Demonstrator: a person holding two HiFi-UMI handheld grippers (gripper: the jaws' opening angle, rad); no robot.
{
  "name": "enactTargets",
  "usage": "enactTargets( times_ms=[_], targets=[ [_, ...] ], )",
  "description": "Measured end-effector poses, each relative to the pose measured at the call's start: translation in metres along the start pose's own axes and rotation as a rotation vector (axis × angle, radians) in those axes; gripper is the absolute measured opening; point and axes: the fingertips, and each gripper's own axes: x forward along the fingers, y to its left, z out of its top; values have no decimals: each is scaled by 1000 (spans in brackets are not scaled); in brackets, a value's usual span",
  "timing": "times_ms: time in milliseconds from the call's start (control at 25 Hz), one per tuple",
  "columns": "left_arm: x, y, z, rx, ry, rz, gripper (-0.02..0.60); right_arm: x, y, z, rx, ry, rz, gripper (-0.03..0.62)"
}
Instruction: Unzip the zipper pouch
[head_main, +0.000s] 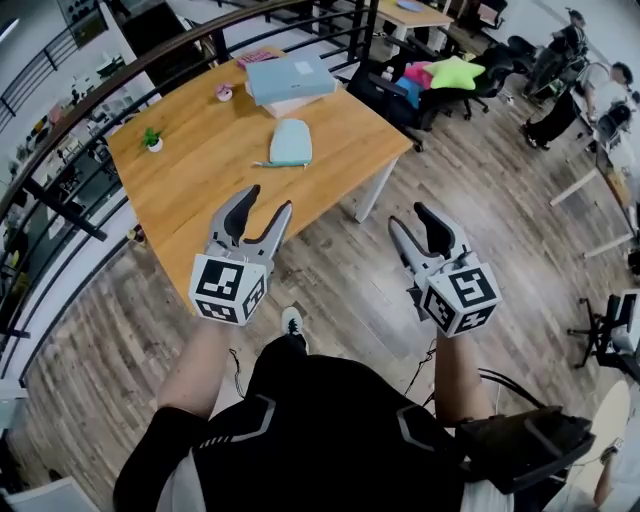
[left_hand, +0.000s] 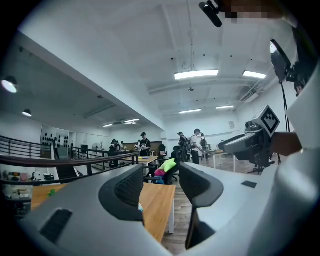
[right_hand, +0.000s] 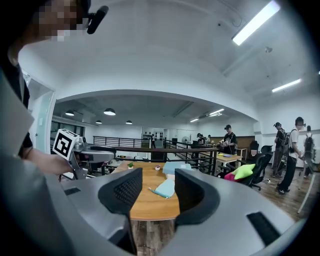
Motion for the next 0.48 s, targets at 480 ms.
enactTargets(
  times_ms=[480],
  targets=[
    [63, 126, -22, -76, 46, 43, 218, 150, -16, 13, -4, 78, 34, 207]
  ],
)
